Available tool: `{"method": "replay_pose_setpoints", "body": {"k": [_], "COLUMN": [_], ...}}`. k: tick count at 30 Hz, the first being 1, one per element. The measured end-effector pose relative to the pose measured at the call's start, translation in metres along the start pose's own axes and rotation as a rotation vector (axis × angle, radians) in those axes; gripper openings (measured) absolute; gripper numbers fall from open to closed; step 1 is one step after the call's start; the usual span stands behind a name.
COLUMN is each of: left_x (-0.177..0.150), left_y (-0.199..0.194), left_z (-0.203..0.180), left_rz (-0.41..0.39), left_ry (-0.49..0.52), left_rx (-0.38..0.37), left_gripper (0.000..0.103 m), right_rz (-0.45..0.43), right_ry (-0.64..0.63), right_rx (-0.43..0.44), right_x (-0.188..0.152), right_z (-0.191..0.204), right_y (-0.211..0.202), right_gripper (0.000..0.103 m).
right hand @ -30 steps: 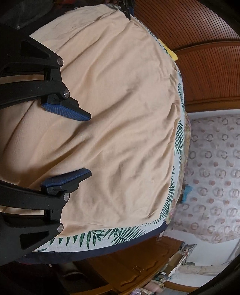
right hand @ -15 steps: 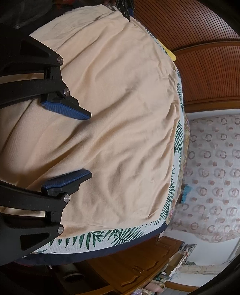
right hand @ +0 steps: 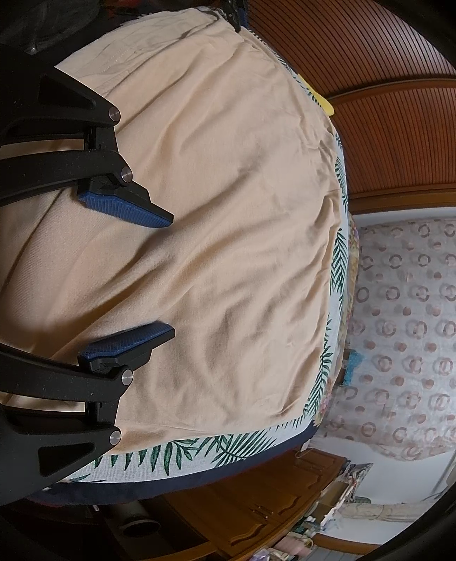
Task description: Fold small clothes
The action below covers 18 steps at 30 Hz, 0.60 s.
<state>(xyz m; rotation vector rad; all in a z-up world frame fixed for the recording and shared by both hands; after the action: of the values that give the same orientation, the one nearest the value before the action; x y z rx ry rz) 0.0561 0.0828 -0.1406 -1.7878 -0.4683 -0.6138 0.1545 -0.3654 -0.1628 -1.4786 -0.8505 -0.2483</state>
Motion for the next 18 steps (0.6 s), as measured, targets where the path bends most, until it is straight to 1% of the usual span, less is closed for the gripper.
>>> {"method": "replay_pose_setpoints", "body": {"k": [7, 14, 18], "left_x": [-0.007, -0.008, -0.008], "left_y": [-0.005, 0.001, 0.003], "left_z": [-0.007, -0.016, -0.018], "left_rz": [0.004, 0.019, 0.015], "left_ry": [0.006, 0.010, 0.012], "left_rx": [-0.018, -0.051, -0.049], "left_gripper": [0.040, 0.040, 0.040], "right_rz": [-0.001, -0.001, -0.001], "right_ry": [0.001, 0.001, 0.001], "right_rx": [0.000, 0.000, 0.000], "right_x": [0.000, -0.001, -0.001], "right_z": [0.000, 0.000, 0.000], "right_y": [0.000, 0.000, 0.000], "right_gripper": [0.058, 0.058, 0.058]}}
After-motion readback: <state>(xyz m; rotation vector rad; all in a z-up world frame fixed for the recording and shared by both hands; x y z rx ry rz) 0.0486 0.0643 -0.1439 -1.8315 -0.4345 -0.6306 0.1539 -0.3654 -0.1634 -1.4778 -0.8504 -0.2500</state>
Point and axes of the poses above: each gripper's, at about its wrist camera, not at the fingertips, and y roughly the way its jaws point, z to its left, x to its top, the point moved 7 cm from there along y, roughly the way its jaws point, and after that the axes turned 9 degrees about -x, right-handed, at the moved point
